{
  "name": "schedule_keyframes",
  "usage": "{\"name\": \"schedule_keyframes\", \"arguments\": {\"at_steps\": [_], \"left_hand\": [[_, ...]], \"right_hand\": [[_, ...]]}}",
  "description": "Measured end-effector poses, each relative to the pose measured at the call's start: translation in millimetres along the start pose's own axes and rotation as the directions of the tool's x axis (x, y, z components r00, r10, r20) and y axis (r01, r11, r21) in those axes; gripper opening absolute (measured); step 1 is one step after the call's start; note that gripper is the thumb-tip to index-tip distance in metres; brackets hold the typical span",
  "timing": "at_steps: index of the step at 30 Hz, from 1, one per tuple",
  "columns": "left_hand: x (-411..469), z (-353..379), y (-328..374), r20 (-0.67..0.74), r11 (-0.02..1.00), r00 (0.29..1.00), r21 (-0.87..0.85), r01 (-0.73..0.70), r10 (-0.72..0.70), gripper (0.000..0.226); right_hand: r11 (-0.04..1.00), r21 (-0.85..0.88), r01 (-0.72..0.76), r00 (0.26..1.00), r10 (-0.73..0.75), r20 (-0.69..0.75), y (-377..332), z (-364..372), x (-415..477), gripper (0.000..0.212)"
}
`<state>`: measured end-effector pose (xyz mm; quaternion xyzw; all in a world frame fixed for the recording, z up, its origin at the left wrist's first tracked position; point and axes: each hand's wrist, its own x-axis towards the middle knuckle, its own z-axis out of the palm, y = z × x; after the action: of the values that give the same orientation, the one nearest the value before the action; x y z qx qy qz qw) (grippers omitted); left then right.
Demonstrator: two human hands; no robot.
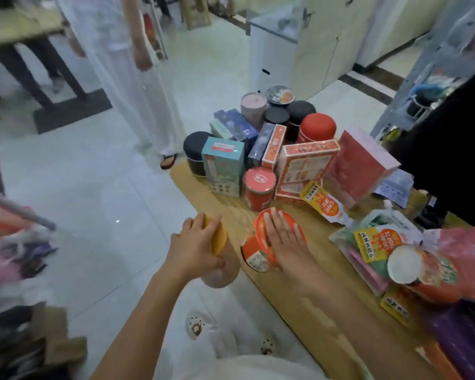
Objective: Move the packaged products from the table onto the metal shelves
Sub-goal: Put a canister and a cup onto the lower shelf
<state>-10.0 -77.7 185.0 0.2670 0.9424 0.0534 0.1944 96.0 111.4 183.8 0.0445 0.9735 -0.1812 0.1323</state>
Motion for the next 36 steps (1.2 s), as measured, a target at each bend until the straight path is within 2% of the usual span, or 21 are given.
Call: {"name": "schedule_keyframes", "arguments": {"at_steps": [4, 8, 11, 13, 18, 25, 31, 36], "left_hand": [[-19.7, -61.5, -80.1, -0.127, 0.987, 0.981, -0.093, 0.134, -0.145, 0.109], [-55.9, -124.1, -155.8, -0.241, 0.958, 0.927, -0.100, 0.270, -0.287, 0.107], [-92.8, -164.3, -206.3, -0.316, 0.916, 0.860, -0.115, 0.385, -0.401, 0.106], [-118.4, -186.0, -235.8, -0.349, 0.882, 0.811, -0.124, 0.455, -0.468, 0.105], [-180.1, -221.5, -294.9, -0.427, 0.811, 0.696, -0.194, 0.552, -0.577, 0.100], [-241.4, -249.6, -343.2, -0.416, 0.680, 0.540, -0.381, 0.627, -0.731, 0.102], [-243.4, -282.2, -372.9, -0.439, 0.590, 0.400, -0.520, 0.617, -0.805, 0.092], [-224.3, -335.0, -391.1, -0.465, 0.512, 0.249, -0.610, 0.605, -0.849, 0.082]], "right_hand": [[0.945, -0.206, 0.255, 0.957, -0.277, -0.084, -73.6, -21.3, 62.9, 0.113], [0.804, -0.329, 0.496, 0.855, -0.518, 0.021, -154.6, -31.8, 124.4, 0.104], [0.701, -0.335, 0.629, 0.759, -0.647, 0.072, -220.0, -38.6, 165.4, 0.093], [0.633, -0.317, 0.706, 0.694, -0.708, 0.130, -263.5, -38.8, 186.2, 0.093], [0.480, -0.274, 0.833, 0.538, -0.819, 0.202, -361.3, -44.2, 221.5, 0.100], [0.231, -0.284, 0.931, 0.302, -0.923, 0.239, -480.9, -70.2, 259.7, 0.099], [0.036, -0.282, 0.959, 0.117, -0.954, 0.275, -559.6, -91.2, 316.9, 0.098], [-0.104, -0.271, 0.957, -0.015, -0.950, 0.311, -613.2, -110.7, 380.3, 0.098]]}}
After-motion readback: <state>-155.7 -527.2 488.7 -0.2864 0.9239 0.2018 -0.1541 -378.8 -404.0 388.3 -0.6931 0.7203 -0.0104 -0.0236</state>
